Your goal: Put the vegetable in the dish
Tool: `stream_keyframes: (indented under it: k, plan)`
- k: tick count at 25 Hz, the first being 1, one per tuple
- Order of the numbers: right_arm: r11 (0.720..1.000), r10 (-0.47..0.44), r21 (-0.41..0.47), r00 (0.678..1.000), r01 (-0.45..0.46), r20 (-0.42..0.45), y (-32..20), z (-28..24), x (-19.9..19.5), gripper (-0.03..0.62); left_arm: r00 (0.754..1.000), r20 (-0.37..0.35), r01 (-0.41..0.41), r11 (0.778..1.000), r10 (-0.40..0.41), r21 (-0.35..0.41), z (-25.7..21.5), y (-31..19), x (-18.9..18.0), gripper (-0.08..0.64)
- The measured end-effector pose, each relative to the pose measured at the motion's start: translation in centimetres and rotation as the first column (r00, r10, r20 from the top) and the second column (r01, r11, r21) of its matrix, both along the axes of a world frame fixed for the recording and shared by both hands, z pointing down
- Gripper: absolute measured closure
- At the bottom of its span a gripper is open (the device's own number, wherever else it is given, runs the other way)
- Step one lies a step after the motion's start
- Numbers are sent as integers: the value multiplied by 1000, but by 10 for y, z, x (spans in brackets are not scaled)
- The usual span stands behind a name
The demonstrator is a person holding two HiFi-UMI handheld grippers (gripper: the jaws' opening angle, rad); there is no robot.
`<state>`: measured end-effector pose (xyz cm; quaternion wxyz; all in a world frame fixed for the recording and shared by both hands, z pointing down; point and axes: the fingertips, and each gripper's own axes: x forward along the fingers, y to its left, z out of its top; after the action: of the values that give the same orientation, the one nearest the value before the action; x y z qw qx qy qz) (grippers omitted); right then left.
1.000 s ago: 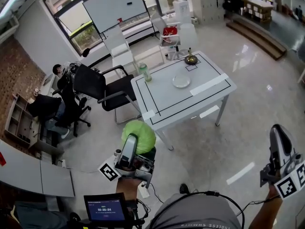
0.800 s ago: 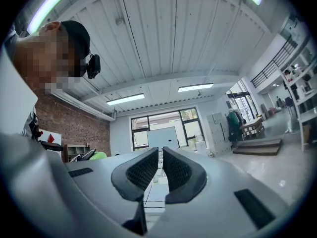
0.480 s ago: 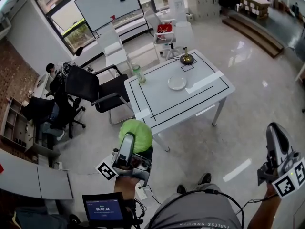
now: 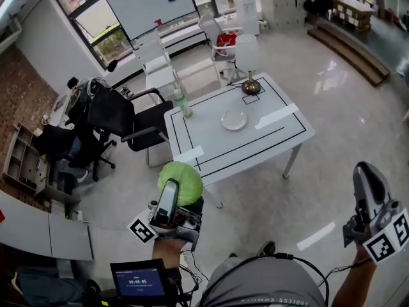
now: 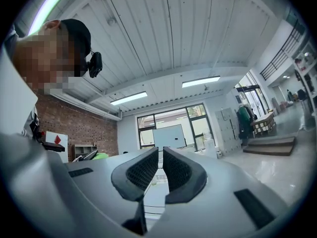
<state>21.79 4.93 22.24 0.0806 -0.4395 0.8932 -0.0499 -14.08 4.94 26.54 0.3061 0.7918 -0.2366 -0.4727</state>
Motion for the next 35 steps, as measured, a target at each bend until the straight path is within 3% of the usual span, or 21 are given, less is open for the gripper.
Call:
stream_keyframes:
  k: [11,20,27,32,35]
  plan:
    - [999,-14,-32,1000,14,4,-37,12,48,578,1000,21,23,999,-23,-35,6,-27,44,268]
    - [999,-3,-38,1000,3,9,-72,20,25,578,1000,30,-4,999,5,-39,11,-74,27,268]
    - [999,52,-4,999,-52,-1,-90,9,3,578,998,24,-53,999,53,0,4,-107,4,268]
    - [997,58,-46,998,-57,17,-93,22,-15,578,996,19,-89,996,89,-18,13,-128,-5,268]
    - [996,78,-46,997,-78,-21,-104,19,-15,578,994,13,-105,994,105,-39,19,-140,-4,268]
